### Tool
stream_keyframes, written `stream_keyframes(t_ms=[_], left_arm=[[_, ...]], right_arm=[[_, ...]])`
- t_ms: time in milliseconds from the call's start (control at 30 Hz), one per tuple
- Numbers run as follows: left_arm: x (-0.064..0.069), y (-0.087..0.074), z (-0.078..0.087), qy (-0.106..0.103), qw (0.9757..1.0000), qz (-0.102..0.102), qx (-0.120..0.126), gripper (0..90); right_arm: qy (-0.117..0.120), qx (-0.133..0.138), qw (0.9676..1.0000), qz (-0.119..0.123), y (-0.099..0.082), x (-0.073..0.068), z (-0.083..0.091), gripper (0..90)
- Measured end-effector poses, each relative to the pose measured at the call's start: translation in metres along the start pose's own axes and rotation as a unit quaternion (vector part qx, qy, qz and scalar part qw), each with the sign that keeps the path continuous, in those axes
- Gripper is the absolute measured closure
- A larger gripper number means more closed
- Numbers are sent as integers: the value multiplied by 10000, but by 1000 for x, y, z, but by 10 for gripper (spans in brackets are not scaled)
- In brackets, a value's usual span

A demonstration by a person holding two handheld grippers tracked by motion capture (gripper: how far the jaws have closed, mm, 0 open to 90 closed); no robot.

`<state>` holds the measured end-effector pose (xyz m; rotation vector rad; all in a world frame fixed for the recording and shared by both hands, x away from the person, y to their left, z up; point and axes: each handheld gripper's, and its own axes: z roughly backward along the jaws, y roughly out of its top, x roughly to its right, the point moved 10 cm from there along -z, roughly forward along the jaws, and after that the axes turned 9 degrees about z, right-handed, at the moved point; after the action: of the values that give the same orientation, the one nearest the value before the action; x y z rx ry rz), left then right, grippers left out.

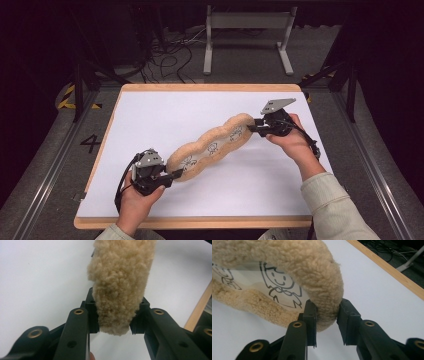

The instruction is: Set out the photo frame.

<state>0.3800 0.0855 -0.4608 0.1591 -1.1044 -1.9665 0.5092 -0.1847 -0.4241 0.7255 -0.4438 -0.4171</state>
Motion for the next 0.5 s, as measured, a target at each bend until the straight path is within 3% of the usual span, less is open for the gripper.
stream_keyframes(t_ms=[500], left_arm=[[-21, 26, -11, 17, 9996, -53, 291, 663]], right_arm=[[-268, -62, 9991, -325, -23, -15, 29, 695]])
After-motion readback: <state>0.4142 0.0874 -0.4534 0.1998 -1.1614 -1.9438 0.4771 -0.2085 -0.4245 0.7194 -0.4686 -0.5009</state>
